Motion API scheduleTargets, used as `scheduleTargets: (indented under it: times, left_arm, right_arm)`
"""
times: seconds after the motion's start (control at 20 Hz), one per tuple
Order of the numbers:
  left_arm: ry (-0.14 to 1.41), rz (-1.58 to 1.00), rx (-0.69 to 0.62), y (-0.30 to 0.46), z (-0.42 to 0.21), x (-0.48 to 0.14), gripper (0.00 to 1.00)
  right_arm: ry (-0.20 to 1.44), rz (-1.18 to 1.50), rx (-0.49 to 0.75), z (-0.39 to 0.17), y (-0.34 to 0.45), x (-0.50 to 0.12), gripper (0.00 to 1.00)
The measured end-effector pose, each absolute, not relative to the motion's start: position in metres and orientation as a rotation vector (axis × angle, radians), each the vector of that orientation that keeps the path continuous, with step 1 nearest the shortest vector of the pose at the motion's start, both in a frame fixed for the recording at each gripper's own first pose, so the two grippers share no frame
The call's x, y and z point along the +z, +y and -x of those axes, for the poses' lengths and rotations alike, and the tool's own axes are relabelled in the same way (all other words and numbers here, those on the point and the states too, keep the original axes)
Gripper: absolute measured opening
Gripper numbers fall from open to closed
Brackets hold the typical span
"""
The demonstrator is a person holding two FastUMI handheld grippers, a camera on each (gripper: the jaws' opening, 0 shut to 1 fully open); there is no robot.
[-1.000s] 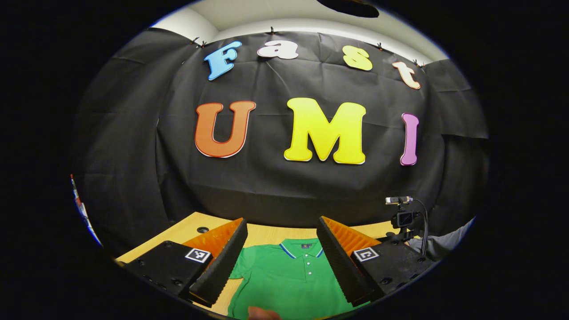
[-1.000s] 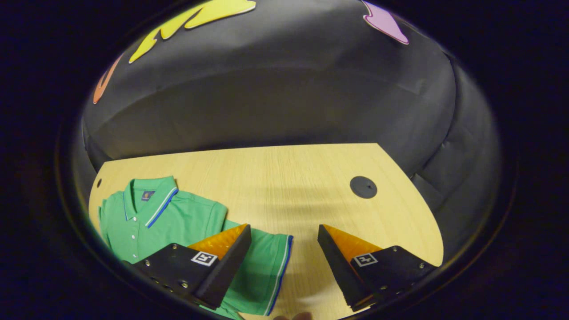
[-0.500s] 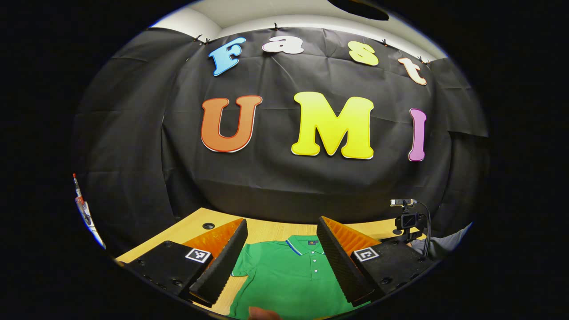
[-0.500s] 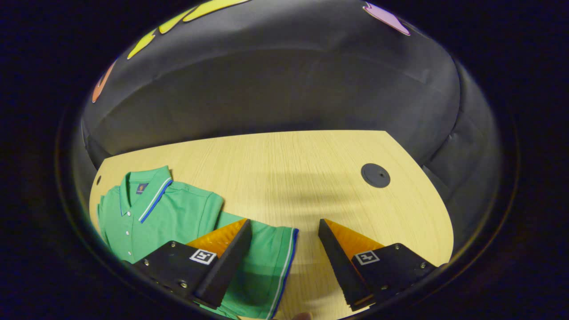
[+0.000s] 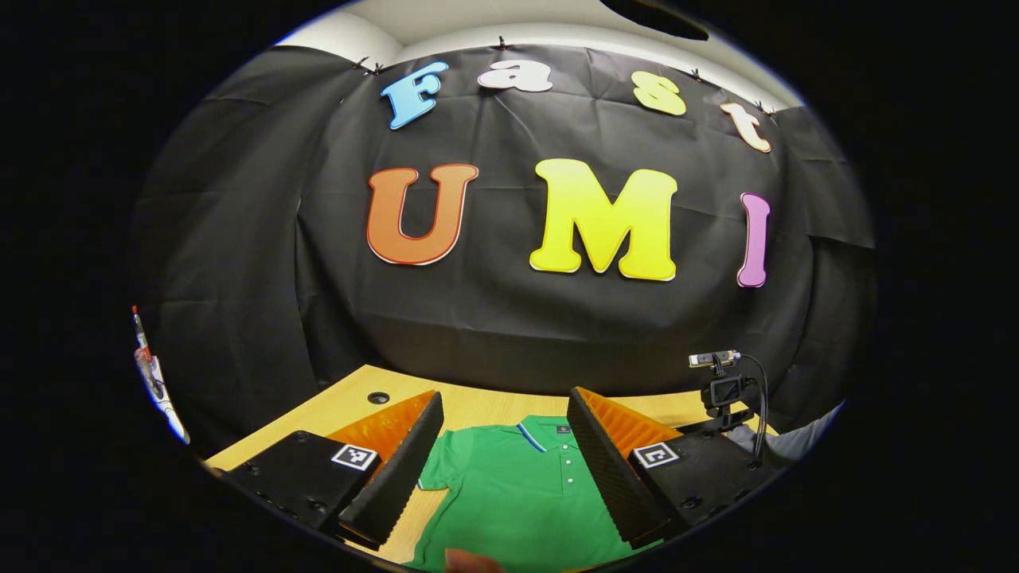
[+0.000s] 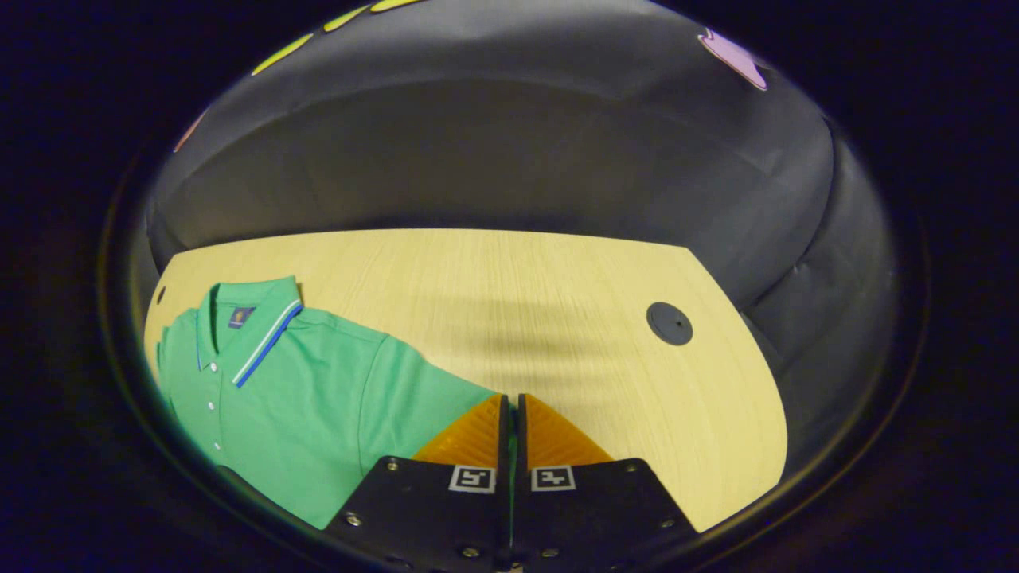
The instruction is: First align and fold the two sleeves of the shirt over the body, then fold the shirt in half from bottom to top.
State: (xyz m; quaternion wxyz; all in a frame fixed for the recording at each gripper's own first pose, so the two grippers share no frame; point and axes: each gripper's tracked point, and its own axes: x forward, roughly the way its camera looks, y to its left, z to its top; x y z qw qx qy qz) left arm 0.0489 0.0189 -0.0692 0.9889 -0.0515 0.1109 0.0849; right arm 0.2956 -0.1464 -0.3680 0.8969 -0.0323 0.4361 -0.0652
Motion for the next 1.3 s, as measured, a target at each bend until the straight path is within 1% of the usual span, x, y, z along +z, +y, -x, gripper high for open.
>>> scheduleTargets:
  times: [0.15, 0.55, 1.0, 1.3]
  left_arm:
    - [0.216, 0.099, 0.187, 0.027, -0.045, -0.067, 1.0]
    - [0.217, 0.1, 0.192, 0.034, -0.043, -0.066, 1.0]
    - [0.225, 0.121, 0.19, 0.036, -0.04, -0.066, 1.0]
    - [0.234, 0.127, 0.206, 0.04, -0.037, -0.068, 1.0]
  right_arm:
    - [0.896, -0.022, -0.131, -0.294, -0.143, -0.366, 0.01]
    - [0.86, -0.092, -0.065, -0.292, -0.119, -0.351, 0.01]
    - [0.804, -0.12, 0.037, -0.279, -0.061, -0.317, 0.01]
    - [0.803, -0.108, 0.11, -0.274, -0.014, -0.315, 0.01]
